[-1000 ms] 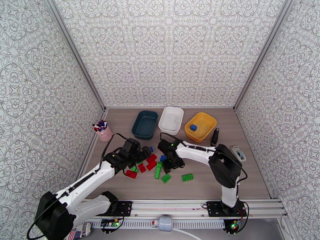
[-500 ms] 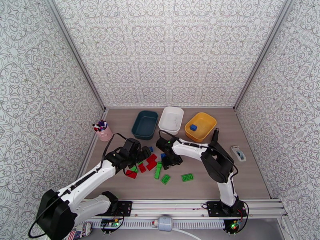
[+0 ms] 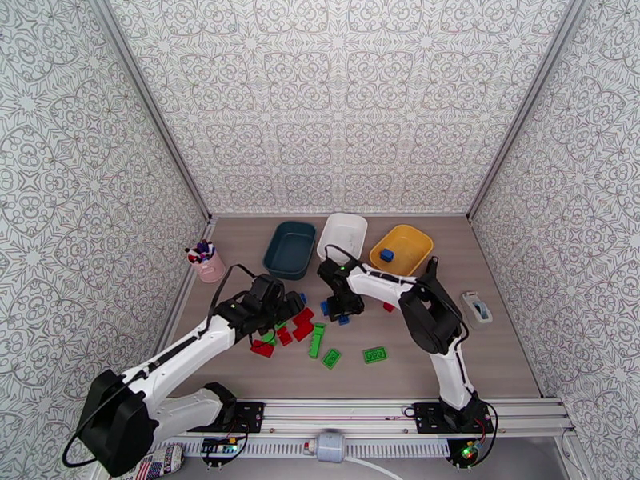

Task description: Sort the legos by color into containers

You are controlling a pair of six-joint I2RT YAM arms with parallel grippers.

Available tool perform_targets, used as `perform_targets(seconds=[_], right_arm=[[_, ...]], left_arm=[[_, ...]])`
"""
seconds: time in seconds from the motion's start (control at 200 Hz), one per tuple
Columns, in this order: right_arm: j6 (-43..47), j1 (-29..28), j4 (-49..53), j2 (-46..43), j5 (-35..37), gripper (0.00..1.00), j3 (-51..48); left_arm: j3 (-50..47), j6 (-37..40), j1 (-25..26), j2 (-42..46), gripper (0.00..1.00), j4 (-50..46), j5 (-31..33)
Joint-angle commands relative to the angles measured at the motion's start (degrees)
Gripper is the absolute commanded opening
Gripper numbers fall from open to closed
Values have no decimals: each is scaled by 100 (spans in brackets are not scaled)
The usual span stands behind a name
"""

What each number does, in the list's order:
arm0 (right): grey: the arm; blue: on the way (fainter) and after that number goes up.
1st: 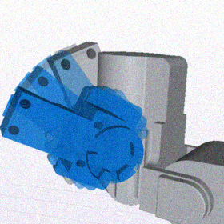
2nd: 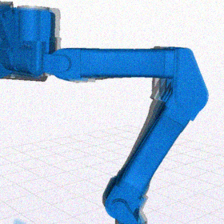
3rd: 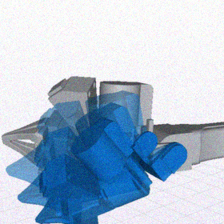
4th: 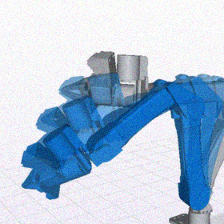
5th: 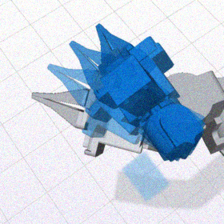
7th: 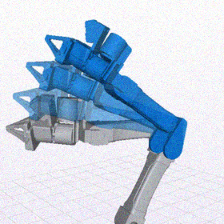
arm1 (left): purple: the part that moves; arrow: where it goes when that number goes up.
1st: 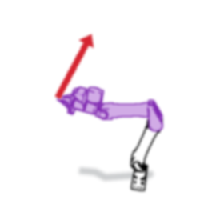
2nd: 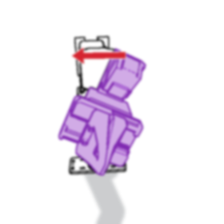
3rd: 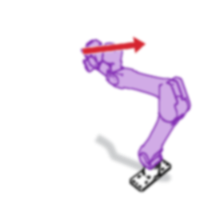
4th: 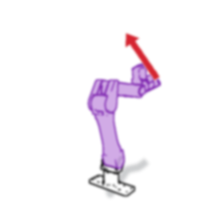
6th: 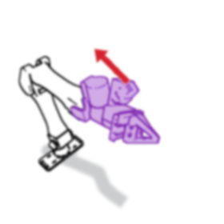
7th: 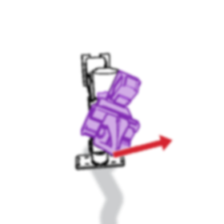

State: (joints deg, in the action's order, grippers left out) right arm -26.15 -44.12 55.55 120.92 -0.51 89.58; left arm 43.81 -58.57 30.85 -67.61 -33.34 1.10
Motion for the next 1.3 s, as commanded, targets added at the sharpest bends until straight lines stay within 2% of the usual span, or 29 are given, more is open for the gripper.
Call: perform_targets(seconds=[0.0,0.155,0.36,0.64,0.765,0.895,1.065,1.295], right_arm=[[-11,78,-17,56,-208,44,69],[-194,263,-175,-267,-338,34,-195],[-448,809,-437,-1111,-695,31,-651],[-666,2201,-442,-2044,-1059,31,-689],[-824,2965,-414,-2047,-1302,31,-493],[-974,3563,-438,-1812,-1566,31,-235],[-1032,3896,-409,-1398,-1776,36,106],[-1017,3955,-330,-1092,-1812,54,444]], left_arm=[[308,105,20,-200,96,144,-174],[597,272,129,-586,96,314,-372],[1414,747,388,-1457,99,518,-729],[3315,1508,707,-3092,99,507,-1461],[4332,1788,858,-3821,99,229,-1778],[5141,1959,986,-4279,99,-54,-1807],[5612,2120,1122,-4488,99,-365,-1628],[4874,1919,1053,-4004,99,-126,-1360]])
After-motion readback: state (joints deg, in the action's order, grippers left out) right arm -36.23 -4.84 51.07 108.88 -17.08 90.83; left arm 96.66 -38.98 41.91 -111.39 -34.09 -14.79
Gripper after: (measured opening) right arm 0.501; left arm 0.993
